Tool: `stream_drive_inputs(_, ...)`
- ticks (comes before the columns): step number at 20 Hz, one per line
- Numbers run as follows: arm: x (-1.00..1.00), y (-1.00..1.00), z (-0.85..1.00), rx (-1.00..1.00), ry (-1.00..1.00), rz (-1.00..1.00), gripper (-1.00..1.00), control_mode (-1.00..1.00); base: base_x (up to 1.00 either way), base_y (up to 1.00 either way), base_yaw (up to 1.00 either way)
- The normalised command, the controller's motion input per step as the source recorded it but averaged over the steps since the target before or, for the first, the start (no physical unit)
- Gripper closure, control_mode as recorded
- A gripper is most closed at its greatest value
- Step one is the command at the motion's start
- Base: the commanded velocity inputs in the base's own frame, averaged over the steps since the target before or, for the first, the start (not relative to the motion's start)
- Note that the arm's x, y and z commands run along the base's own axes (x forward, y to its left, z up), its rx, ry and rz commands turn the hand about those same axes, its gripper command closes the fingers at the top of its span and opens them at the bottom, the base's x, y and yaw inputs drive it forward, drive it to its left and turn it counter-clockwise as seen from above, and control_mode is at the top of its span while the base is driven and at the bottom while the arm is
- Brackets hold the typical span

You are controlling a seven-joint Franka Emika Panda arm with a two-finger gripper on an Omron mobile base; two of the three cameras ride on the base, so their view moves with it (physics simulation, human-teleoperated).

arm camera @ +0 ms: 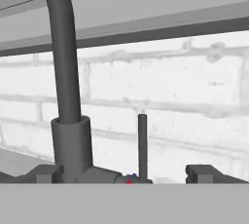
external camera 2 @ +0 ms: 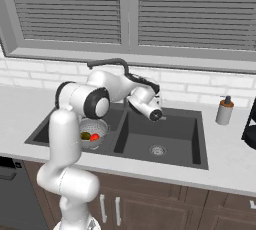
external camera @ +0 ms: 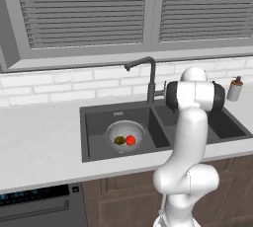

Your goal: Put the colander in the sink, put the apple, kiwi in the colander, and turn on the sink faucet and pour water over the colander.

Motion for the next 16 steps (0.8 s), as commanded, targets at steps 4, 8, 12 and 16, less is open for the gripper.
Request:
stream_drive_inputs(4,0.50,0.00,0.00,0.05,-0.01,0.00,-1.00,-1.00,0.00,0.00,0.00)
stream_drive_inputs(8,0.50,-0.02,-0.08,0.02,0.00,0.00,-1.00,-1.00,0.00,0.00,0.00)
stream_drive_inputs(12,0.06,-0.04,-0.03,0.00,0.02,0.00,-1.00,-1.00,0.00,0.00,0.00)
stream_drive_inputs(16,0.08,0.00,-0.35,0.00,0.00,0.00,-1.00,-1.00,0.00,0.00,0.00)
